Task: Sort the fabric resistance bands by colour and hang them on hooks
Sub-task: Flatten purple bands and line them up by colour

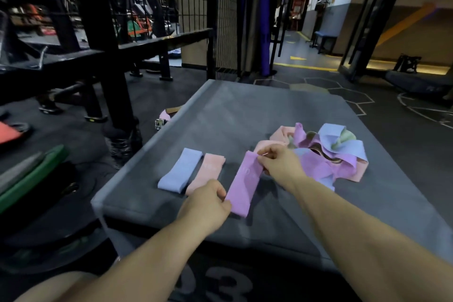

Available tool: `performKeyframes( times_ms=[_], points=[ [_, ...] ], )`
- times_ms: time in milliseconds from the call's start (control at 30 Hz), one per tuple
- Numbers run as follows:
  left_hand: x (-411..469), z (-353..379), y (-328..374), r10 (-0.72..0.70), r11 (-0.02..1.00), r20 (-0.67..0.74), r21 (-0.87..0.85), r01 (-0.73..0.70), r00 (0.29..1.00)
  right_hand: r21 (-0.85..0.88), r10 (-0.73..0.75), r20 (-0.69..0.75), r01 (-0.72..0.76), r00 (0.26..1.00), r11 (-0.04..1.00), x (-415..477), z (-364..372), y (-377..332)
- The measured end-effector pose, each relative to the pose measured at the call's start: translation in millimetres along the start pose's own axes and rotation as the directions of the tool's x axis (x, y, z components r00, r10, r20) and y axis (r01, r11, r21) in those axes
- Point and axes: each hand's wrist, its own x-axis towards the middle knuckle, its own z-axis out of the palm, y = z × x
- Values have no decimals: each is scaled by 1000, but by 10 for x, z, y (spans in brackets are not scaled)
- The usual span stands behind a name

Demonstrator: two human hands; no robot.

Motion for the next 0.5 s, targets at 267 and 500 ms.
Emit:
performKeyframes(
  times_ms=[267,500],
  points=[
    [18,37,53,99,980,-64,182,-86,993,-230,-6,80,24,997,973,275,334,26],
    [70,53,68,113,965,-84,247,-89,990,-338,-22,91,51,996,940,383,419,66]
  ],
)
